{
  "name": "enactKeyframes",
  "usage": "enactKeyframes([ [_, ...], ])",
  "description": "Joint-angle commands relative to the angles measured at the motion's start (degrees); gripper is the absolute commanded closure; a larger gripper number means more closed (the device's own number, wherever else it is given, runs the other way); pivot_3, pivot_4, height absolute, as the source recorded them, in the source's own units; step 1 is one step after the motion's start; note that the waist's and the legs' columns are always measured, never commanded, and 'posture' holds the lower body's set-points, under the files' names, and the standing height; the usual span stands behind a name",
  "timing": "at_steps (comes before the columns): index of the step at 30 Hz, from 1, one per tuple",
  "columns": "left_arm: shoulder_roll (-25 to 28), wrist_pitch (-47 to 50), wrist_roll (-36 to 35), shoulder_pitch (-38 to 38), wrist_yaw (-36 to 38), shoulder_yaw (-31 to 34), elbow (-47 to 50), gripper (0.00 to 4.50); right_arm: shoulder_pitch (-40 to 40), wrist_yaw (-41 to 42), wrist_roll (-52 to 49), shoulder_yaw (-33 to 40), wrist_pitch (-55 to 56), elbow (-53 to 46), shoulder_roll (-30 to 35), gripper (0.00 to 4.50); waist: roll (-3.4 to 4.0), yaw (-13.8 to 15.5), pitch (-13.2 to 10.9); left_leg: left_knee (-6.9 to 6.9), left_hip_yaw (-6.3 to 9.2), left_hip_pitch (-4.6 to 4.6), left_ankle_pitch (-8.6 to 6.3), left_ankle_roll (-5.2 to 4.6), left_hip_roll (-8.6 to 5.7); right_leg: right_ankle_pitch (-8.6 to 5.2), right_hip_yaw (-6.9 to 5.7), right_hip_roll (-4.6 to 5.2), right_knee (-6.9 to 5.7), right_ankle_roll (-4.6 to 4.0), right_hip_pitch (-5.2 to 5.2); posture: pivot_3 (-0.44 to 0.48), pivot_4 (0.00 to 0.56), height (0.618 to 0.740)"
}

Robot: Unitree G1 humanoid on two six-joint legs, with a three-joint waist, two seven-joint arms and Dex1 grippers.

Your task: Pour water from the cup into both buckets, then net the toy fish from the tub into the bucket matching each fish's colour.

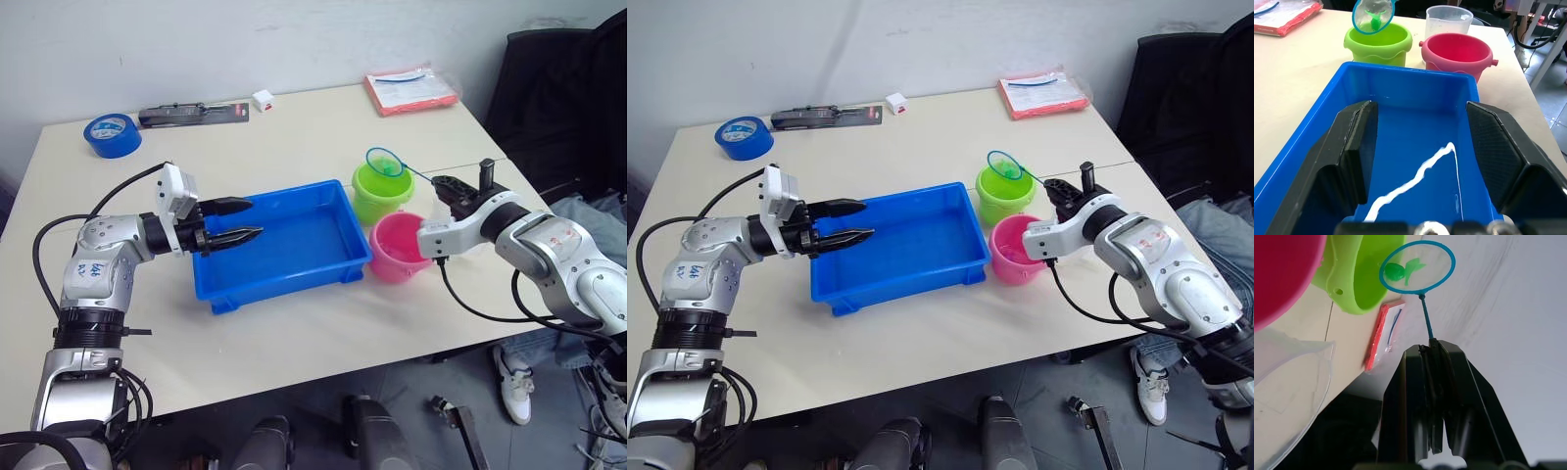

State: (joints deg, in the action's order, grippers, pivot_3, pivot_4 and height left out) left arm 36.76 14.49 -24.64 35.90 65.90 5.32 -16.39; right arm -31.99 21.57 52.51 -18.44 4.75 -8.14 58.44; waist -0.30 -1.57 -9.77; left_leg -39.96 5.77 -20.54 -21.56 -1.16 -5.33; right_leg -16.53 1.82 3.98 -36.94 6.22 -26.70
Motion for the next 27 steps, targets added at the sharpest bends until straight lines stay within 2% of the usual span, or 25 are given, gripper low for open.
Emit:
enactKeyframes([
  [1, 0.0, -0.03, -0.46, -0.2, 0.21, 0.48, 1.86, 1.4, -0.07, -2.67, 3.81, 2.23, 2.34, -0.65, 1.12, 3.72, 0.0, 0.0, 0.0, 0.0, 0.0, 0.0, 0.0, 0.0, 0.0, 0.0, 0.0, 0.0, 0.0, 0.0, 0.0, 0.0, 0.15, 0.74],
  [7, -0.1, 0.34, -0.63, -0.57, 0.15, 0.59, 2.35, 1.4, 0.71, -2.08, 4.14, 3.79, 2.93, -0.07, -0.51, 3.72, 0.0, 0.0, 0.0, -0.01, -0.01, 0.0, 0.0, 0.0, 0.0, 0.0, 0.0, 0.0, 0.0, 0.0, 0.0, 0.0, 0.15, 0.74],
  [10, 0.06, 0.64, -0.84, -1.01, 0.32, 0.76, 2.8, 1.4, 0.74, 0.13, 0.4, 5.44, 1.93, -0.22, -2.27, 3.72, 0.0, -0.05, 0.0, -0.02, -0.03, 0.0, 0.0, 0.0, 0.01, 0.0, 0.01, -0.01, 0.0, 0.0, 0.0, 0.0, 0.15, 0.74],
  [13, 0.87, 2.0, -1.76, -1.24, 1.13, 1.24, 3.83, 1.4, 0.9, 6.74, -9.98, 9.96, -1.49, -1.6, -5.42, 3.72, 0.0, -0.05, 0.0, -0.02, -0.02, 0.01, 0.0, 0.0, 0.04, 0.0, 0.02, -0.03, -0.01, 0.0, 0.01, 0.0, 0.15, 0.74],
  [18, 4.3, 5.52, -3.82, -0.35, 3.5, 2.79, 6.04, 1.4, -2.58, 21.07, -35.27, 17.72, -11.74, -7.03, -12.08, 3.72, -0.01, -0.27, 0.0, -0.02, 0.01, 0.03, 0.0, 0.0, 0.06, 0.0, 0.03, -0.03, -0.02, 0.0, 0.06, 0.0, 0.15, 0.74],
  [21, 8.01, 8.69, -3.9, -0.24, 4.42, 2.82, 7.58, 1.4, -4.44, 30.44, -48.51, 19.69, -22.4, -11.3, -13.25, 3.72, -0.01, -0.12, 0.0, -0.03, 0.08, 0.03, 0.0, 0.0, 0.1, 0.0, 0.04, -0.04, -0.02, 0.0, 0.09, 0.0, 0.15, 0.74],
  [24, 11.27, 12.47, -3.44, -0.81, 4.45, 1.95, 9.61, 1.4, -5.77, 36.1, -57.74, 20.49, -32.18, -14.22, -12.74, 3.72, 0.0, 0.0, 0.0, -0.02, 0.16, 0.03, 0.0, 0.0, 0.09, 0.0, 0.05, -0.02, -0.05, 0.0, 0.15, 0.0, 0.15, 0.74],
  [27, 15.03, 17.08, -5.0, -2.92, 6.12, 2.02, 14.12, 1.4, -4.1, 43.26, -71.02, 22.12, -41.86, -17.96, -11.61, 3.72, 0.0, 0.2, 0.0, -0.02, 0.19, 0.02, 0.0, -0.01, 0.06, 0.0, 0.05, 0.02, -0.05, 0.0, 0.17, 0.0, 0.15, 0.74],
])
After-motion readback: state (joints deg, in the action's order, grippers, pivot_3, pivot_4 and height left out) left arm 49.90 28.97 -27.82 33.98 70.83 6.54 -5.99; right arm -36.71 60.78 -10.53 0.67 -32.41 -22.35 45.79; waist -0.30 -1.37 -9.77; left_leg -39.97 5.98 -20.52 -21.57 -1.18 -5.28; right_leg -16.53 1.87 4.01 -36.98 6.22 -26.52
